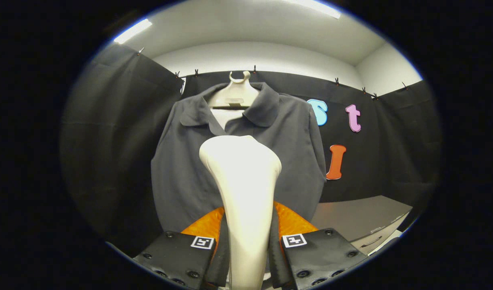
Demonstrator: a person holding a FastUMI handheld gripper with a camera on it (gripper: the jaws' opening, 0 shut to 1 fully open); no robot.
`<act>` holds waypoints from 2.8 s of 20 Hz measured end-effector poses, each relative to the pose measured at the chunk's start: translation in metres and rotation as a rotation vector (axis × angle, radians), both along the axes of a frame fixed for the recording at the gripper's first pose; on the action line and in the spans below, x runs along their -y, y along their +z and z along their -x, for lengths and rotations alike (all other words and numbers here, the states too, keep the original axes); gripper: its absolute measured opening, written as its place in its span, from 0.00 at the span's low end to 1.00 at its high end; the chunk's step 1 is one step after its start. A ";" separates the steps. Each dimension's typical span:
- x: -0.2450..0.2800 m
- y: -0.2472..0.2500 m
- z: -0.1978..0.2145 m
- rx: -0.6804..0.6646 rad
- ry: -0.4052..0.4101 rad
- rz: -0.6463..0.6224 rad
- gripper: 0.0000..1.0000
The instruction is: Iron the clothes twice with a garment steamer, once on the left side and once on the right side.
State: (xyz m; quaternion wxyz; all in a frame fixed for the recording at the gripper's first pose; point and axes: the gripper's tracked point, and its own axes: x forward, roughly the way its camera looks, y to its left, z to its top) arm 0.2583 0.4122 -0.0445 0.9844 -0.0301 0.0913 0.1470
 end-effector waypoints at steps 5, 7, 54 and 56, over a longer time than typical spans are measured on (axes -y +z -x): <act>-0.062 0.025 -0.017 0.050 0.060 -0.015 0.47; -0.088 0.019 -0.028 0.054 0.086 -0.013 0.48; 0.067 0.015 0.143 -0.014 0.045 0.025 0.48; 0.092 0.017 0.160 -0.006 0.025 0.021 0.48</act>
